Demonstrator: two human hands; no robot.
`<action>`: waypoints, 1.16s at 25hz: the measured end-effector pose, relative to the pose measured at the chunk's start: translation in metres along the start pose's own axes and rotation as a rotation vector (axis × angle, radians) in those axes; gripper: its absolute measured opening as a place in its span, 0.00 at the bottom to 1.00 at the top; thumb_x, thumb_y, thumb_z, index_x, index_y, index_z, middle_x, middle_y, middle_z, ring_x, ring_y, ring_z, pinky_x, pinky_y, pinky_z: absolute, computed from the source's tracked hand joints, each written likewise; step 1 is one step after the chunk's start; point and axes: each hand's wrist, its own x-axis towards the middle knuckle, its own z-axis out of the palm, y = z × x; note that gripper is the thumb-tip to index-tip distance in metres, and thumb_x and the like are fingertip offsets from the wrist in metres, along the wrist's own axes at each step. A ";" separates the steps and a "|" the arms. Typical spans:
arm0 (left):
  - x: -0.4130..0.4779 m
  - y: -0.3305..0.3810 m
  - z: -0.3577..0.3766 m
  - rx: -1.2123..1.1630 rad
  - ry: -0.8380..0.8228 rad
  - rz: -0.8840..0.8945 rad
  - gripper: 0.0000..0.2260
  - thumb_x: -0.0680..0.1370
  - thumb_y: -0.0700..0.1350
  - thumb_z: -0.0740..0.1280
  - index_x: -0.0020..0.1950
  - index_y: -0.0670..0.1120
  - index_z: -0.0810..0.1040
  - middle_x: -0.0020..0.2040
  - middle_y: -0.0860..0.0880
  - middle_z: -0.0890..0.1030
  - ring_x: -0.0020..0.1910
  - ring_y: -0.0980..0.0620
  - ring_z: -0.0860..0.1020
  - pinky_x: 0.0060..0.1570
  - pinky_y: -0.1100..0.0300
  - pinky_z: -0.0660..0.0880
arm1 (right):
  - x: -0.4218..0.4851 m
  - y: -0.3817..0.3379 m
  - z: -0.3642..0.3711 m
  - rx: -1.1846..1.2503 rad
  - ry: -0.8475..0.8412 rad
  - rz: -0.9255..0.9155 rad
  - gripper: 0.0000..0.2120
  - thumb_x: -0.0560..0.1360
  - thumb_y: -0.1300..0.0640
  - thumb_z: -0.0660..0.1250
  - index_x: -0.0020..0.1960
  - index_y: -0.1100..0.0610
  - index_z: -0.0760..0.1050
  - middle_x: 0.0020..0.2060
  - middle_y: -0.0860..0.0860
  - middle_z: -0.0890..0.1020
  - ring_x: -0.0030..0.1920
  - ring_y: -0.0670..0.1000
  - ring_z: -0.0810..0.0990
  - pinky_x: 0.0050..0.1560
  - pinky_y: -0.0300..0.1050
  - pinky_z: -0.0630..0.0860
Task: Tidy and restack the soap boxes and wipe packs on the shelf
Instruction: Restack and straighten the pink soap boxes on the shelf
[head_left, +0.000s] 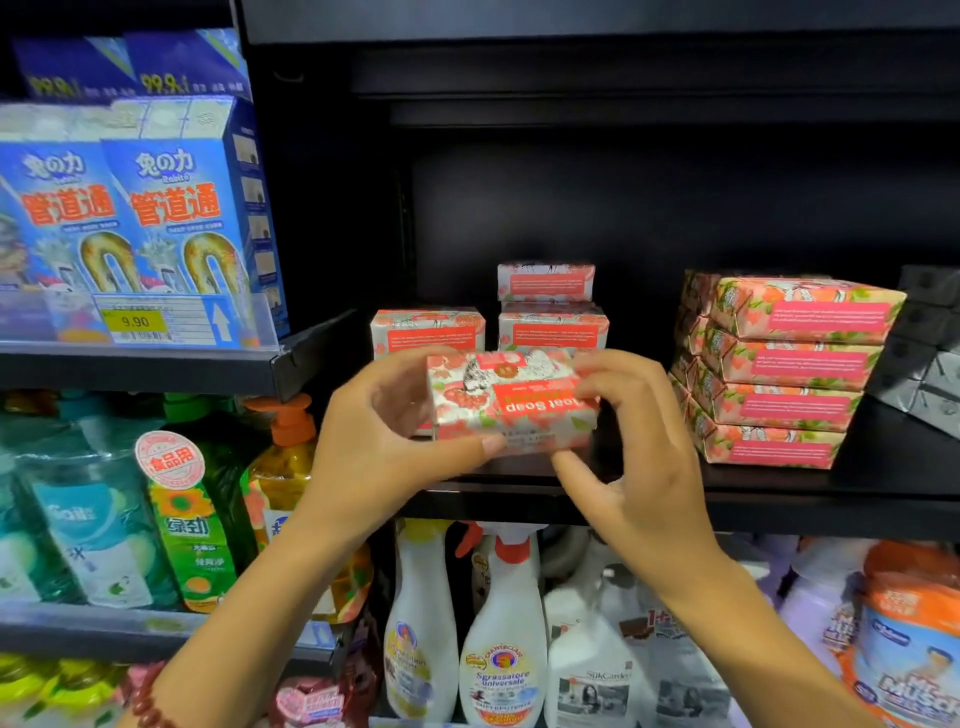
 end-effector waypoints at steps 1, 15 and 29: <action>0.005 0.002 -0.003 0.030 0.036 0.022 0.29 0.59 0.45 0.81 0.57 0.48 0.77 0.53 0.52 0.83 0.54 0.55 0.81 0.50 0.63 0.78 | 0.000 0.003 -0.001 0.008 0.002 0.049 0.19 0.68 0.63 0.70 0.56 0.60 0.70 0.57 0.52 0.71 0.61 0.43 0.69 0.62 0.32 0.67; 0.070 -0.023 -0.015 0.302 0.351 -0.013 0.29 0.71 0.53 0.73 0.68 0.43 0.72 0.58 0.50 0.80 0.55 0.56 0.79 0.52 0.62 0.78 | -0.023 0.022 0.002 -0.321 -0.566 0.138 0.19 0.72 0.41 0.65 0.57 0.50 0.75 0.52 0.44 0.77 0.54 0.45 0.73 0.45 0.34 0.68; 0.020 -0.040 0.002 0.444 0.525 0.222 0.15 0.76 0.41 0.68 0.63 0.44 0.74 0.61 0.51 0.75 0.61 0.55 0.73 0.60 0.58 0.73 | 0.001 0.026 0.000 -0.105 -0.382 0.259 0.17 0.72 0.46 0.68 0.58 0.52 0.76 0.54 0.45 0.78 0.56 0.45 0.75 0.56 0.39 0.72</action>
